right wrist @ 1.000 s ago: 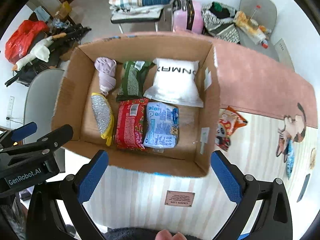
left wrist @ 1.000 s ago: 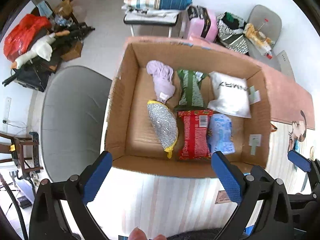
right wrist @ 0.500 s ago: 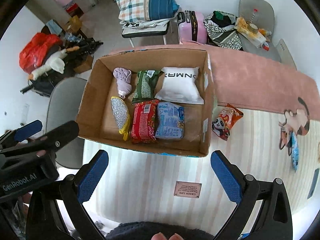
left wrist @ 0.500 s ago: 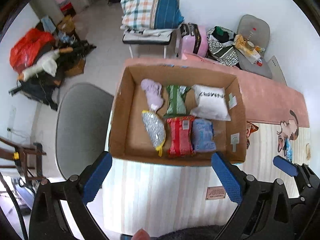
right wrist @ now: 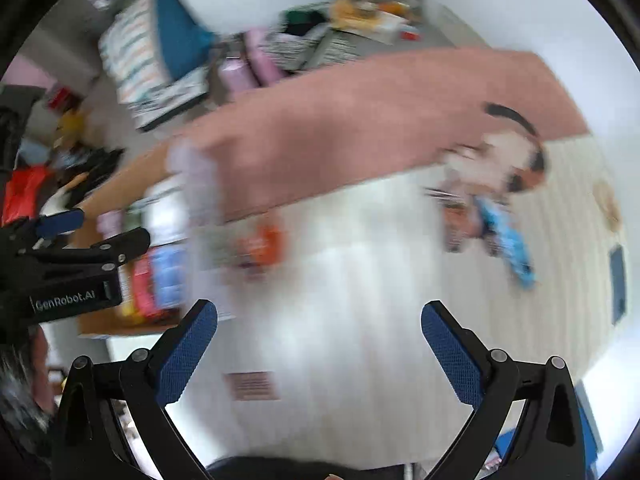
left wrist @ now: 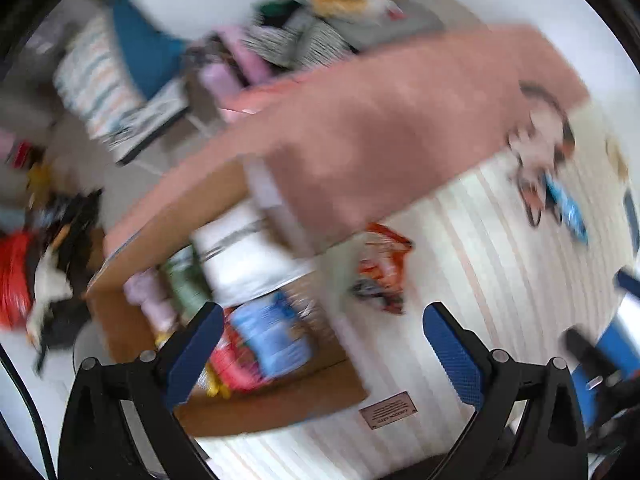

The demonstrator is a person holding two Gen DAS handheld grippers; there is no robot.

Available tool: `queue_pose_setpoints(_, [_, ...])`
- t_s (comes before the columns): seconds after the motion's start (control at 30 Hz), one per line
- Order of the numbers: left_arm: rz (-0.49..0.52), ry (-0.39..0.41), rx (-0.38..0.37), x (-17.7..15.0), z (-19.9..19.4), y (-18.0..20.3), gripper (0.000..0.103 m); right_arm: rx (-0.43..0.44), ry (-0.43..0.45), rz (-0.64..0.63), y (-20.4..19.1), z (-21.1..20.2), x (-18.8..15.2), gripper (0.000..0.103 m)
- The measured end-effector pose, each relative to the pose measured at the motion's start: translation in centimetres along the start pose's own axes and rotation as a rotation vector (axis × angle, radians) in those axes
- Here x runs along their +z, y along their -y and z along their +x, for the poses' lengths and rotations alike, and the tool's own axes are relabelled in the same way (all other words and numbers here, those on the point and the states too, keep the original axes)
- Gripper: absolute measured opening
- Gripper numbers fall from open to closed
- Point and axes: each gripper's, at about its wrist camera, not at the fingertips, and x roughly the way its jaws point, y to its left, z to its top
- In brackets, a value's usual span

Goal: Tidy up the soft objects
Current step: 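Grasp the orange snack bag with the left tool while the right tool grasps the blue tube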

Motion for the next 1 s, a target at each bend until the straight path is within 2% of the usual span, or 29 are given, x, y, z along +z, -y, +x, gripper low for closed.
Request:
queue_pose_setpoints(0.07, [0.091, -0.081, -0.005, 2.2, 3.0, 2.5, 0.102, -0.038, -0.022, 0.036, 3.5, 1.2, 1.2, 0.103])
queue_pose_setpoints(0.13, [0.152, -0.145, 0.030, 3.8, 5.7, 4.6, 0.102, -0.068, -0.050, 0.076, 7.3, 2.7, 2.3, 0.103])
queue_pose_setpoints(0.27, [0.244, -0.282, 0.053, 5.1, 11.0, 7.3, 0.102, -0.089, -0.104, 0.128, 12.3, 5.2, 3.7, 0.103])
queue_pose_setpoints(0.33, [0.252, -0.340, 0.072, 5.4, 13.2, 7.9, 0.102, -0.097, -0.123, 0.147, 14.7, 6.6, 4.5, 0.103])
queue_pose_setpoints(0.47, [0.233, -0.473, 0.041, 5.3, 17.2, 8.4, 0.102, -0.089, -0.180, 0.176, 18.1, 9.6, 5.7, 0.103])
queue_pose_setpoints(0.63, [0.184, -0.523, 0.037, 4.5, 19.5, 7.7, 0.100, -0.110, -0.242, 0.145, 20.1, 13.6, 7.0, 0.103])
queue_pose_setpoints(0.67, [0.171, -0.513, 0.030, 4.3, 19.6, 7.6, 0.097, -0.118, -0.259, 0.130, 20.2, 14.5, 7.3, 0.103])
queue_pose_setpoints(0.7, [0.157, -0.503, 0.028, 4.2, 19.5, 7.5, 0.088, -0.131, -0.274, 0.116, 20.4, 15.6, 7.5, 0.103])
queue_pose_setpoints(0.73, [0.132, -0.493, 0.021, 4.0, 19.3, 7.3, 0.071, -0.133, -0.281, 0.105, 20.5, 16.2, 7.7, 0.103])
queue_pose_setpoints(0.8, [0.088, -0.491, -0.009, 3.4, 19.2, 7.0, 0.052, -0.123, -0.297, 0.089, 20.5, 17.8, 8.0, 0.103])
queue_pose_setpoints(0.87, [0.070, -0.463, -0.015, 3.0, 18.8, 6.7, 0.048, -0.126, -0.314, 0.083, 20.5, 18.9, 8.2, 0.103])
queue_pose_setpoints(0.9, [0.056, -0.451, -0.019, 2.6, 18.7, 6.6, 0.046, -0.131, -0.330, 0.084, 20.5, 19.6, 8.2, 0.099])
queue_pose_setpoints(1.0, [-0.015, -0.441, -0.091, 1.8, 18.3, 5.8, 0.044, -0.136, -0.347, 0.097, 20.4, 20.4, 8.1, 0.076])
